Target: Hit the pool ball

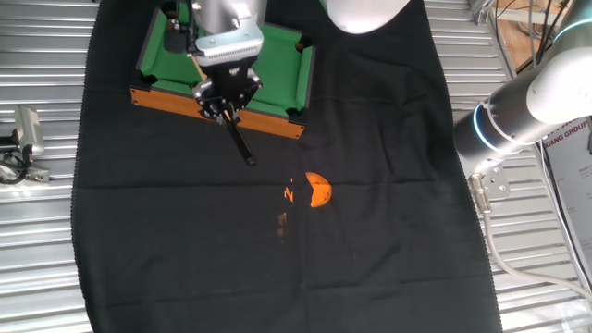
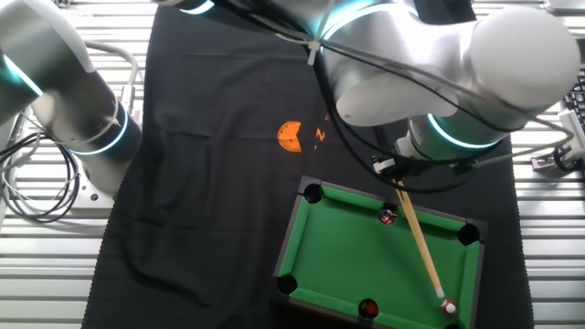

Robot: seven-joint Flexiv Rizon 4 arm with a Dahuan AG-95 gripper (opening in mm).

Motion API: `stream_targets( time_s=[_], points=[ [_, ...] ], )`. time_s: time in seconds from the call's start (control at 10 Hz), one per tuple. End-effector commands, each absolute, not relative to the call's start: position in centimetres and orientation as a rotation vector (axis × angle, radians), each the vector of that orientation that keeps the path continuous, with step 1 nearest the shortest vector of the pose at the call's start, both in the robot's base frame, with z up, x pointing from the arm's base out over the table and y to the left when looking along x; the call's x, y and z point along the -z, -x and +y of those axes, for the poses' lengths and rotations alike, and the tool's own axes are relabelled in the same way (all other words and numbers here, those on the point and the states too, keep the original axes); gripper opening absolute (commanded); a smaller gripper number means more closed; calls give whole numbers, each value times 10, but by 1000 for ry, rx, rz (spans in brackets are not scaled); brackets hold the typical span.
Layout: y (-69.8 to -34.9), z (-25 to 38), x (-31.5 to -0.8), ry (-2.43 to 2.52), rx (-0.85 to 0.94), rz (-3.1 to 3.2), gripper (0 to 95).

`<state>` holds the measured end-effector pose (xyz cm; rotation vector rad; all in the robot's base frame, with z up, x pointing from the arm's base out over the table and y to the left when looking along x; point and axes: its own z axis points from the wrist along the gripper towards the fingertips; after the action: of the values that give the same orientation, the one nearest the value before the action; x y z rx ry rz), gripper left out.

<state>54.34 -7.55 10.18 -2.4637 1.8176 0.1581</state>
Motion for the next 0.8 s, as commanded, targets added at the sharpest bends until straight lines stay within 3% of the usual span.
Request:
stream_targets(
  time_s=[0.1, 0.8],
  points=[
    [-545, -74, -102, 2457, -164, 1825, 0],
    [-551, -73, -105, 2434, -188, 1772, 0]
  ],
)
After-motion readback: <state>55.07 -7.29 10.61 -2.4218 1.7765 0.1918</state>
